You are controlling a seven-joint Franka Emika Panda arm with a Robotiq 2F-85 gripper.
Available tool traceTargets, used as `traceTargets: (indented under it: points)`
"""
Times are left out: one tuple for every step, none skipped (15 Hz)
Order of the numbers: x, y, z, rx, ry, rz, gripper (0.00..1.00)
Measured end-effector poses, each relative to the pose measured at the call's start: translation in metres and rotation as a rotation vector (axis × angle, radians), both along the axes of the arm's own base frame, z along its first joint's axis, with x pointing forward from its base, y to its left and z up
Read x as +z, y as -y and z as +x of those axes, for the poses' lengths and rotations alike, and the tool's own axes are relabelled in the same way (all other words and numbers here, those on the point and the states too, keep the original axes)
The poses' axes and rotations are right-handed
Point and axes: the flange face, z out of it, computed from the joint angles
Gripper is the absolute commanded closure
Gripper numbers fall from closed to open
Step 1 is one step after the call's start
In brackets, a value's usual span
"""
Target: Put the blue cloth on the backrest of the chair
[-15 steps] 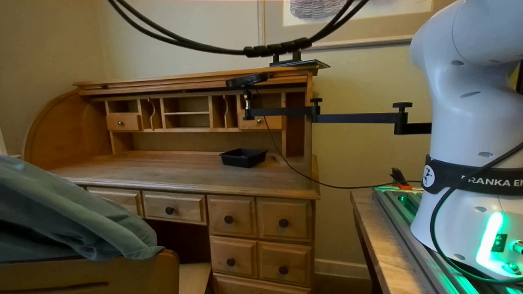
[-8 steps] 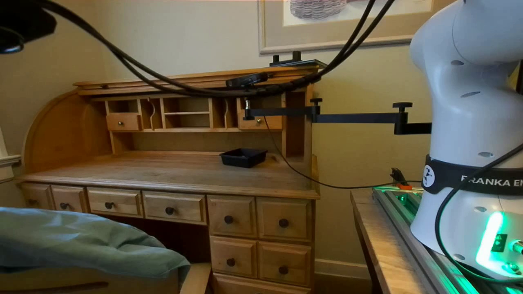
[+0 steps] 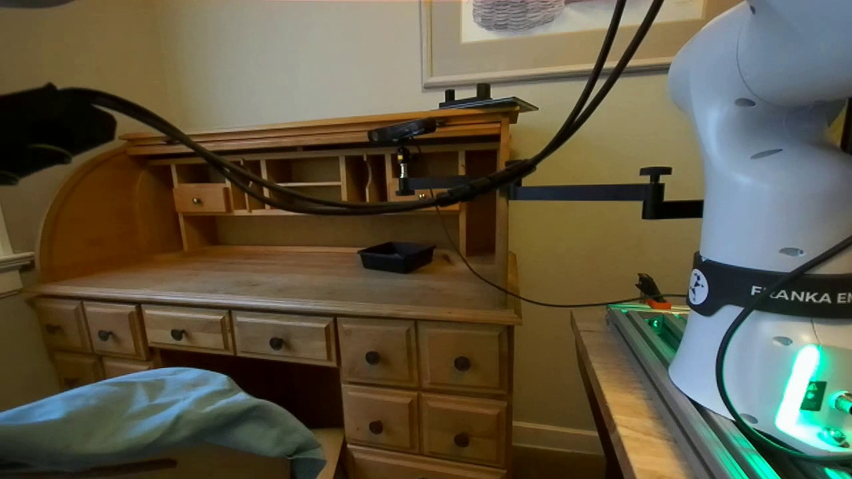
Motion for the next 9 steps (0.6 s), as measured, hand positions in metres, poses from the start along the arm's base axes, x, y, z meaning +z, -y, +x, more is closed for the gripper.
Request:
traceTargets:
  points:
    - [-0.001,0.000,0.000,0.000,-0.006,-0.003,1.00]
    - [0.001,0.000,0.001,0.000,-0.004,-0.002,1.00]
    - [0.008,0.000,0.003,-0.002,0.007,0.002,1.00]
    - [0.020,0.000,0.007,-0.005,0.026,0.009,1.00]
    - [0.036,0.000,0.011,-0.007,0.052,0.017,1.00]
    - [0.054,0.000,0.013,-0.009,0.080,0.025,1.00]
    - [0.075,0.000,0.015,-0.009,0.113,0.034,1.00]
    - [0.096,-0.001,0.016,-0.008,0.146,0.044,1.00]
    - [0.116,-0.002,0.016,-0.007,0.179,0.054,1.00]
